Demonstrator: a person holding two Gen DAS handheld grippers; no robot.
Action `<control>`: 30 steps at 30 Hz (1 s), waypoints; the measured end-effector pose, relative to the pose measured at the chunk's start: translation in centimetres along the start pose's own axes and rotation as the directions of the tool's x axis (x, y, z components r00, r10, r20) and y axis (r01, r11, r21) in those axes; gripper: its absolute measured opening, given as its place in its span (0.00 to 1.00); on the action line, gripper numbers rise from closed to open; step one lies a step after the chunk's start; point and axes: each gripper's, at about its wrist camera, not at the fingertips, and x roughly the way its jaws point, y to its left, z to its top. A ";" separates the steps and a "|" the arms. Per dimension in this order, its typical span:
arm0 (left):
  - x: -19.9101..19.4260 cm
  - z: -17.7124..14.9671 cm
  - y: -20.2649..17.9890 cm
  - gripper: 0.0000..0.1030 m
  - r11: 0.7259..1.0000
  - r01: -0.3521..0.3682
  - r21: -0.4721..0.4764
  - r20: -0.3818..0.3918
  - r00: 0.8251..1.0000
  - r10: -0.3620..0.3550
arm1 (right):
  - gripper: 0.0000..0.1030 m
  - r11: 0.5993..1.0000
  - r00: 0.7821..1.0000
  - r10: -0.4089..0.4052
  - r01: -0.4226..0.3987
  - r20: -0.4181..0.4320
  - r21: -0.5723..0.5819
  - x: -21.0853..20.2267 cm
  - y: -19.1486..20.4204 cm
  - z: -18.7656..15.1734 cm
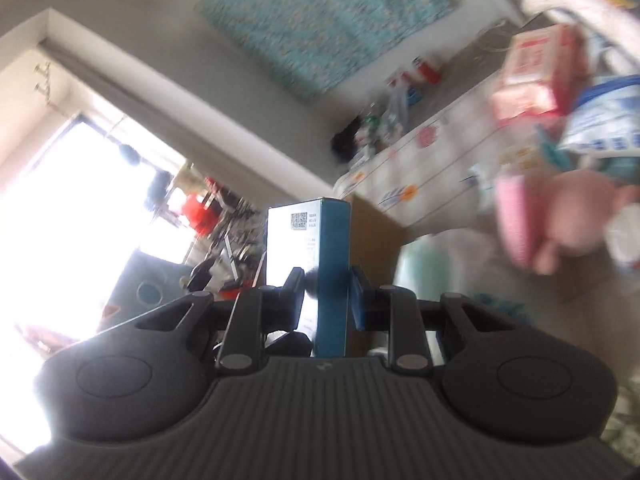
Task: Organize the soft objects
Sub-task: 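Lift the medicine box with the left gripper and carry it over the cardboard box, then lower the medicine box into the cardboard box and open the left gripper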
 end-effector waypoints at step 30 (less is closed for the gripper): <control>10.2 1.1 18.9 0.57 0.948 -0.283 -0.145 -0.379 0.901 0.211 | 0.27 0.990 0.957 -0.109 0.080 -0.269 -0.118 22.6 3.5 3.7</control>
